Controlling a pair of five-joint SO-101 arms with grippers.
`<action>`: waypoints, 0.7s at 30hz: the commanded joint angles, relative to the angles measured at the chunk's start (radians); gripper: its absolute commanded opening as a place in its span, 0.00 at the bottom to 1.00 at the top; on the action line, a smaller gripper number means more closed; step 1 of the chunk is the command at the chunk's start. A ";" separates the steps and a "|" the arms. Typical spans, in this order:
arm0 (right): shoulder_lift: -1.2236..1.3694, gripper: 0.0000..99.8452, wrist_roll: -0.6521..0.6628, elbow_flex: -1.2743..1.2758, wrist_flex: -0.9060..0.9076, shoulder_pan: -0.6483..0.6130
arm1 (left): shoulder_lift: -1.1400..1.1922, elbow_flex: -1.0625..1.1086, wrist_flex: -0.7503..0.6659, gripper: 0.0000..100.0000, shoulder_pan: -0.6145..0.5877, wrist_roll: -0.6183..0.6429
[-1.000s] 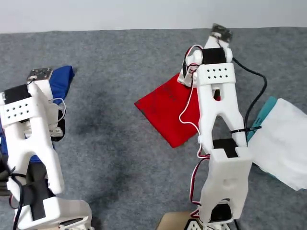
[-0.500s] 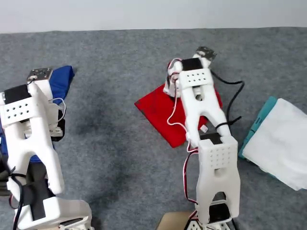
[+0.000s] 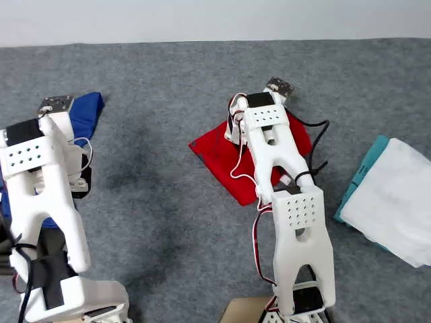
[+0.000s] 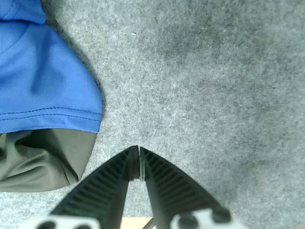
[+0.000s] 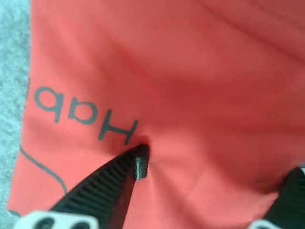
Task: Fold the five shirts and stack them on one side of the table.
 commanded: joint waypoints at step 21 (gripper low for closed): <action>-0.193 0.01 0.267 -0.026 0.214 0.088 | -0.046 -0.001 0.023 0.01 -0.005 0.006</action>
